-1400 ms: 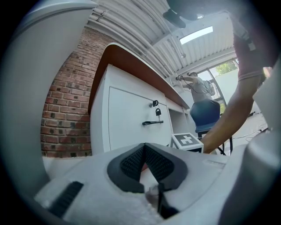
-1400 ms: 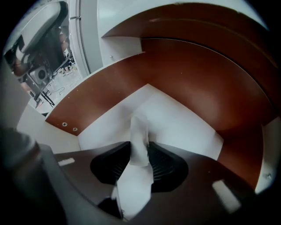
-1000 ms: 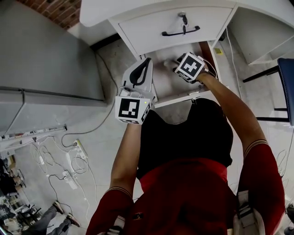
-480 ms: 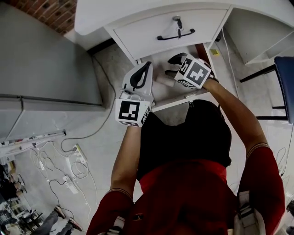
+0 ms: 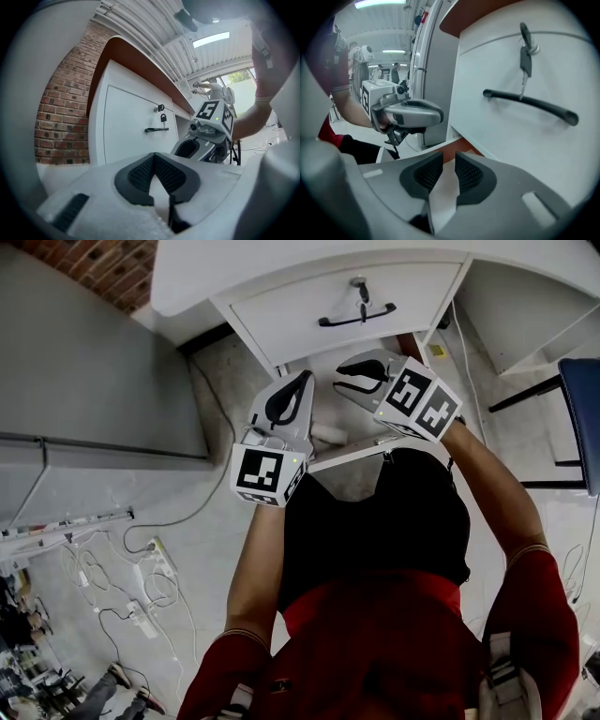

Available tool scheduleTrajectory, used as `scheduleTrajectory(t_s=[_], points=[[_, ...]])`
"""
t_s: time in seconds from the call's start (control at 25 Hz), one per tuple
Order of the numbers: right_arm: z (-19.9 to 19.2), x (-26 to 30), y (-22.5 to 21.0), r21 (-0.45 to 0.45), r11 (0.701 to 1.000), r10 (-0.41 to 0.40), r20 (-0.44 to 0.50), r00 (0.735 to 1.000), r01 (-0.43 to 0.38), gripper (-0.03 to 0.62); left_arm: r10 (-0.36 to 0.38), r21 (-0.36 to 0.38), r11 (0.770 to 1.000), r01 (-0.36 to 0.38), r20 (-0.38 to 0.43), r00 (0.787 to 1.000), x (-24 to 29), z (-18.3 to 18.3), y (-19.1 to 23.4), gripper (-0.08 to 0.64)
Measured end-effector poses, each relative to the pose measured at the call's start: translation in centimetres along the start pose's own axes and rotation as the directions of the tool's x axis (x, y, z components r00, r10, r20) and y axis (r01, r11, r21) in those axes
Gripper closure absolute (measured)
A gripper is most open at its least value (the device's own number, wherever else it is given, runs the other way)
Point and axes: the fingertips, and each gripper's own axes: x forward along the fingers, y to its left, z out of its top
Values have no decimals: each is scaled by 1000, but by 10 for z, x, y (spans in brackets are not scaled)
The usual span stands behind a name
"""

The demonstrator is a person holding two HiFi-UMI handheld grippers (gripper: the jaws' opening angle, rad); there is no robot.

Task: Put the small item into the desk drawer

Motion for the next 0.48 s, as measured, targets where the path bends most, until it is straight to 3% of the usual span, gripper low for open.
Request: scheduleTrajectory(t_s=[0.2, 0.36, 0.48], points=[[31, -29, -3, 34, 998, -65, 141, 988, 61, 579, -15, -6, 1000, 15, 5, 1000, -3, 17, -4, 554], [48, -56, -2, 72, 994, -98, 205, 974, 85, 580, -31, -7, 1000, 31, -7, 1000, -5, 38, -11, 555], [65, -79, -5, 125, 988, -126, 295, 947, 92, 580, -36, -20, 999, 37, 13, 999, -6, 60, -18, 554]])
